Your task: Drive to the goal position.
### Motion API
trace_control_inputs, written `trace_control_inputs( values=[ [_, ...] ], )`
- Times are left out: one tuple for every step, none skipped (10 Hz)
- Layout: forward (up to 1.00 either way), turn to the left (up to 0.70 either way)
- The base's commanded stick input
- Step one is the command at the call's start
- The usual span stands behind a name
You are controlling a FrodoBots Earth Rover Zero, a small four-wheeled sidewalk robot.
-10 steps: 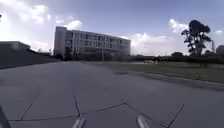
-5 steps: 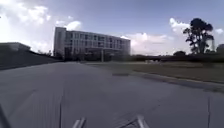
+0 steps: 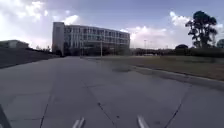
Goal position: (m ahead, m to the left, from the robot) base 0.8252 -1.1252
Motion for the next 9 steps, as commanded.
trace_control_inputs(
  values=[
    [-1.00, 0.00],
    [-1.00, 0.00],
    [-1.00, 0.00],
    [-1.00, 0.00],
    [-1.00, 0.00],
    [-1.00, 0.00],
    [-1.00, 0.00],
    [-1.00, 0.00],
    [-0.05, 0.00]
  ],
)
